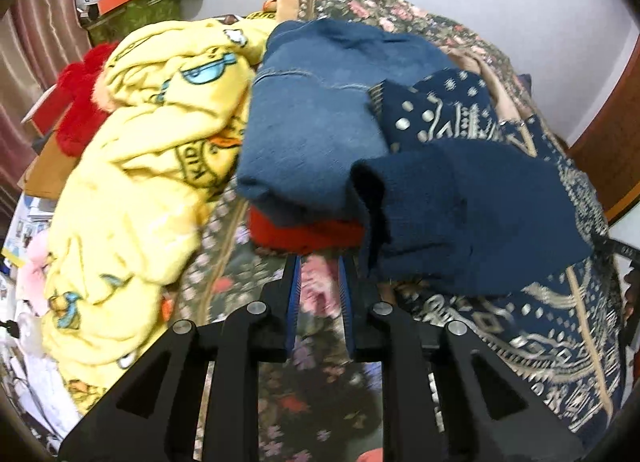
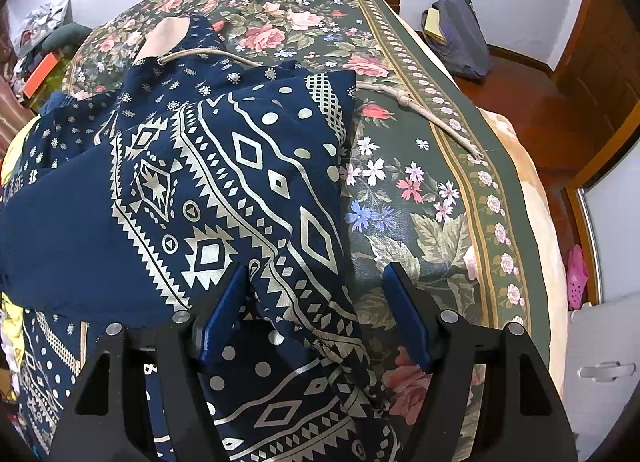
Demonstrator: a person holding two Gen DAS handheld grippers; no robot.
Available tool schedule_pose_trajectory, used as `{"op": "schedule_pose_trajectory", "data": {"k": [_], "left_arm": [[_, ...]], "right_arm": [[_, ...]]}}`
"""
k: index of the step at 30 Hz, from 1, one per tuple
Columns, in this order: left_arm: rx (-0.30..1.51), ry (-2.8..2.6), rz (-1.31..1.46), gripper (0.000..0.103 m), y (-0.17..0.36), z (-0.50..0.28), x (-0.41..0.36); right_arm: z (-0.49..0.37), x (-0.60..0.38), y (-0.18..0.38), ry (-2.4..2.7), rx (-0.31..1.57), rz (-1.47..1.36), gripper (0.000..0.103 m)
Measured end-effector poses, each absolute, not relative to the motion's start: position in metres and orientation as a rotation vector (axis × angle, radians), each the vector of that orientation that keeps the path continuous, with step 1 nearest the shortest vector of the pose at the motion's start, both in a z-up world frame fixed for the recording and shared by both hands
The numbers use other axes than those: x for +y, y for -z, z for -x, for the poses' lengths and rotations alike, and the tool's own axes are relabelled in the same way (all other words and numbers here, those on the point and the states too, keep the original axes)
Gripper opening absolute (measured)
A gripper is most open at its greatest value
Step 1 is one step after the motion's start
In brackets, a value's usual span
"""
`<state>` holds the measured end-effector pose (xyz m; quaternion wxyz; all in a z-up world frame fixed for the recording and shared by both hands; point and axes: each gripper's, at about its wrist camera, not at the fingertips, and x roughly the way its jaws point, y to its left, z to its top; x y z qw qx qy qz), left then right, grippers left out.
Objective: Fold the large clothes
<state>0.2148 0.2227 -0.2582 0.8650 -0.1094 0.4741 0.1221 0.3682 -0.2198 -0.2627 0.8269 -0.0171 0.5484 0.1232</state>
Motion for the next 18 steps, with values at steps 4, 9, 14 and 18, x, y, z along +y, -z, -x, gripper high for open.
{"op": "schedule_pose_trajectory", "data": {"k": [4,9,14,18], "left_arm": [[0.970,-0.234,0.198,0.026,0.243,-0.206,0.219],[0.905,-0.188,0.117,0.045,0.213,-0.212,0.198],[0.856,-0.121,0.053,0.052,0.184,-0.240,0.173],[0.829,-0.074,0.042,0.053,0.166,-0.275,0.157]], "right_arm": [[-0.369,-0.220,0.261,-0.258,1.175,0.031,0.067],[-0.374,-0.222,0.254,-0.261,1.218,0.010,0.067],[-0.374,-0.218,0.222,-0.290,1.149,0.036,0.067],[-0.376,-0.210,0.184,-0.331,1.054,0.063,0.067]]}}
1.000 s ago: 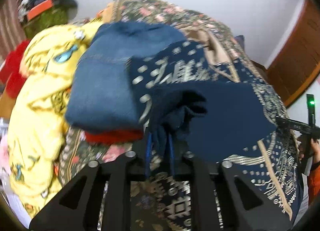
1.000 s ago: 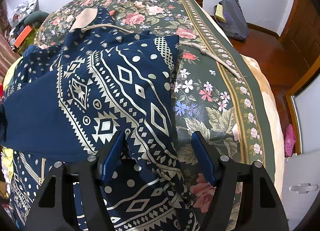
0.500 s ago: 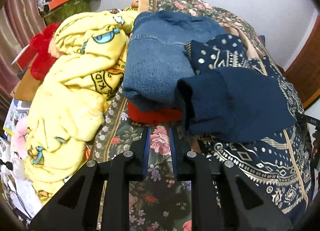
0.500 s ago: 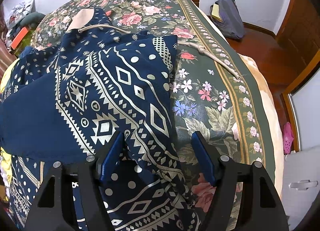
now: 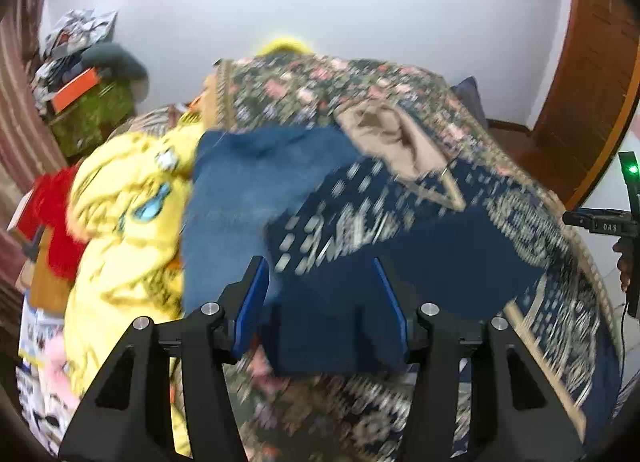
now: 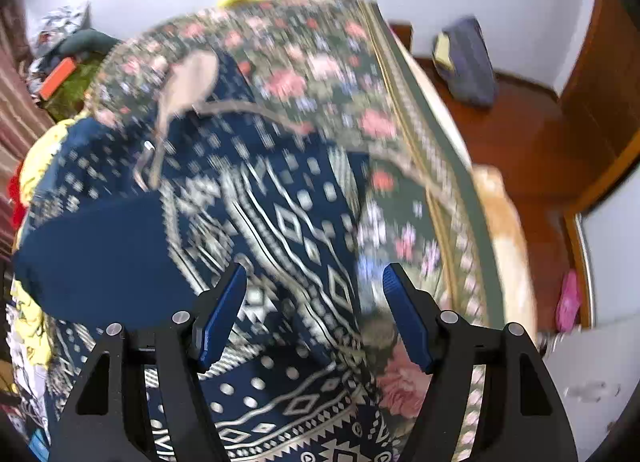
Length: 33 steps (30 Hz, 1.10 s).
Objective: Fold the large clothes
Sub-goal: 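Grasp the beige-lined hood with both grippers and lift it toward the hem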
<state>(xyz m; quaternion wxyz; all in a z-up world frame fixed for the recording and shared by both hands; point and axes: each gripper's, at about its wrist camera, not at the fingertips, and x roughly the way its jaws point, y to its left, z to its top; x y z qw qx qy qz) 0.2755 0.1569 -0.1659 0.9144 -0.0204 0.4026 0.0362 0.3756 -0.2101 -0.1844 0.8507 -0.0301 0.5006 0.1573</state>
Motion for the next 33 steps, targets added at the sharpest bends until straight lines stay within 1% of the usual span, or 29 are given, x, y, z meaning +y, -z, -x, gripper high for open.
{"op": "schedule_pose_trajectory", "data": {"k": [7,12,17,20,25,29,31,33], "left_arm": [[0.820,0.007,0.013,0.054,0.150,-0.355,0.122],[0.862,0.049,0.007,0.054,0.158,-0.419,0.099],[0.932,0.067,0.088,0.054,0.185,-0.476,0.099],[0.981,0.081,0.165,0.054,0.205,-0.504,0.105],[1.045,0.070,0.242,0.054,0.237,-0.540,0.109],[1.117,0.032,0.296,0.054,0.266,-0.559,0.112],[1.137,-0.021,0.273,0.053,0.276,-0.566,0.111],[1.151,-0.071,0.240,0.048,0.283,-0.571,0.108]], "right_arm": [[-0.396,-0.182,0.137,-0.423,0.929,0.042,0.067],[-0.427,-0.153,0.139,-0.458,0.929,0.023,0.067],[-0.465,-0.119,0.166,-0.471,0.982,0.049,0.067],[-0.487,-0.109,0.186,-0.479,1.034,0.017,0.067],[-0.523,-0.091,0.223,-0.502,1.134,-0.081,0.067],[-0.540,-0.074,0.250,-0.484,1.189,-0.048,0.067],[-0.543,-0.067,0.259,-0.474,1.201,-0.013,0.067],[-0.543,-0.063,0.263,-0.464,1.181,0.029,0.067]]}}
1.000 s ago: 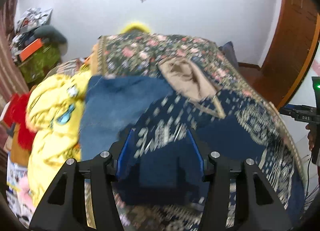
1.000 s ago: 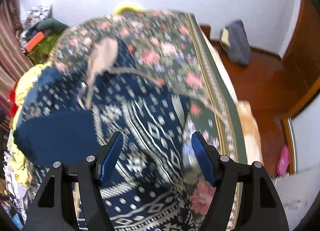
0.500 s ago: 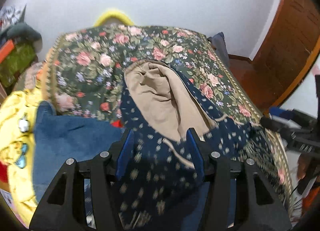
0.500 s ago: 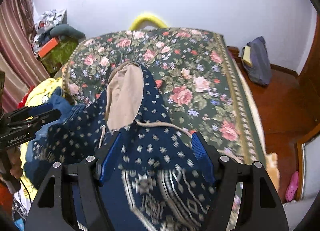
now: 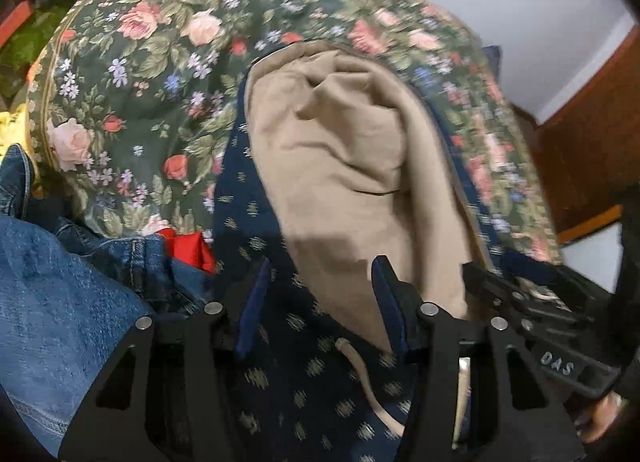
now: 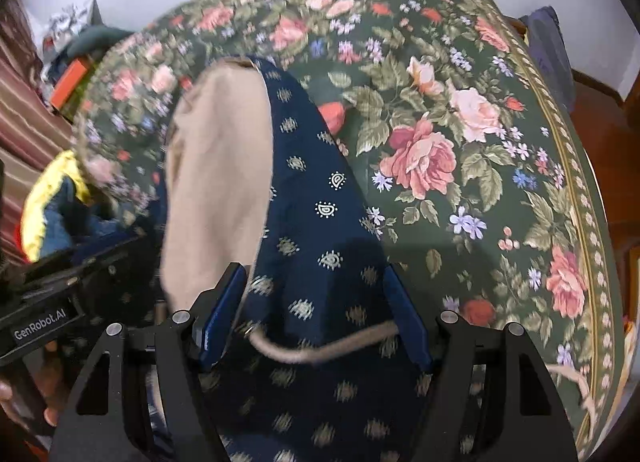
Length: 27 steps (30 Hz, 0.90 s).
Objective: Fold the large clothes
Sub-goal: 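Grasp the beige-lined hood with both grippers and lift it toward the hem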
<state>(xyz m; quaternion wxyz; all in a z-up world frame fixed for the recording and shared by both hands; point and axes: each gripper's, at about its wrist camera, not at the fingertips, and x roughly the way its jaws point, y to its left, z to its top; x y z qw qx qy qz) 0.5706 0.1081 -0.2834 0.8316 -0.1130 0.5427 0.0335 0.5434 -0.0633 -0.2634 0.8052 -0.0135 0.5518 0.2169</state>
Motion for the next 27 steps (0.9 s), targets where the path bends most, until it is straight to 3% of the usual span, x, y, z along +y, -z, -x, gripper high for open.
{"op": "schedule_pose_trajectory", "data": {"k": [1,3,5,8,12,27], "left_arm": [[1.160,-0.104,0.209,0.046,0.288,-0.573,0.105],[1.178,-0.139,0.144,0.033,0.297,-0.576,0.098],[1.196,-0.177,0.082,0.018,0.308,-0.577,0.094],[1.209,-0.178,0.068,0.008,0.317,-0.577,0.096],[1.157,-0.124,0.109,0.005,0.301,-0.569,0.100],[0.883,0.110,0.140,0.005,0.156,-0.465,0.090]], "right_arm": [[-0.543,-0.062,0.263,-0.467,1.166,0.042,0.064],[-0.540,-0.061,0.260,-0.479,1.145,0.042,0.048],[-0.538,-0.063,0.256,-0.481,1.138,0.036,0.024],[-0.536,-0.065,0.253,-0.488,1.133,0.074,0.010],[-0.532,-0.071,0.239,-0.516,1.094,0.055,0.008],[-0.439,-0.110,0.133,-0.630,0.879,0.039,0.008]]}}
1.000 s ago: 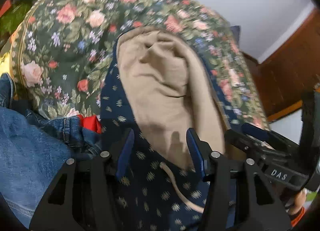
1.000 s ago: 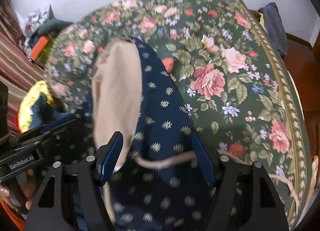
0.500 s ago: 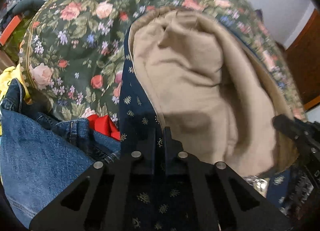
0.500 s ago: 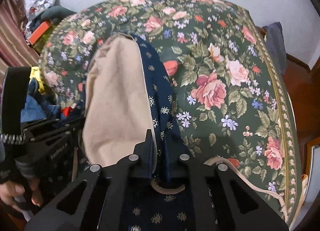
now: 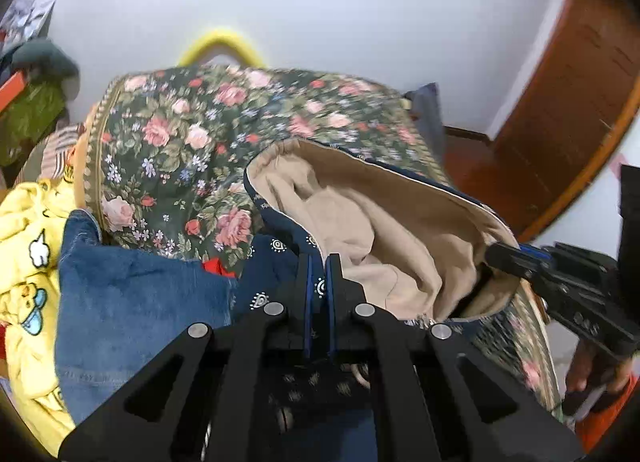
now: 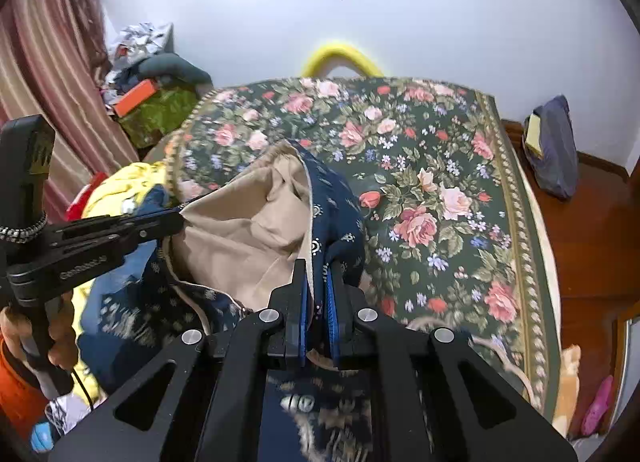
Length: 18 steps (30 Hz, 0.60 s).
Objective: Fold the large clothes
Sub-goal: 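Grasp the beige-lined hood with both grippers and lift it toward the hem, then carry the held hood over the jacket body with both grippers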
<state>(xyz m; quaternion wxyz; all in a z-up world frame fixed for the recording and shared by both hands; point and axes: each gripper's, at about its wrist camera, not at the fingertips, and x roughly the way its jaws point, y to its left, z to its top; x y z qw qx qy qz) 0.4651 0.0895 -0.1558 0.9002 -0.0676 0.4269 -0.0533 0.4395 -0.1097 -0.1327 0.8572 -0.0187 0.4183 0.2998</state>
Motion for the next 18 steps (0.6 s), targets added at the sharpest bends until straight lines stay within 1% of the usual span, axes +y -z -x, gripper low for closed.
{"op": "schedule_pose_trajectory", "data": {"k": [2,6,9,13,18], "left_arm": [[0.875,0.139,0.131,0.005,0.150,-0.439,0.086],[0.893,0.178,0.092,0.005,0.159,-0.396,0.079],[0.933,0.184,0.056,0.005,0.182,-0.369,0.076],[1.000,0.178,0.029,0.005,0.220,-0.341,0.074],[1.053,0.177,0.093,0.007,0.255,-0.322,0.081]], "right_arm": [[-0.422,-0.117,0.131,-0.634,0.868,0.058,0.008],[-0.386,-0.133,0.141,-0.633,0.881,0.098,0.008],[-0.365,-0.143,0.160,-0.627,0.923,0.102,0.008],[-0.346,-0.152,0.199,-0.597,1.007,0.134,0.008],[-0.338,-0.159,0.243,-0.541,1.095,0.167,0.011]]}}
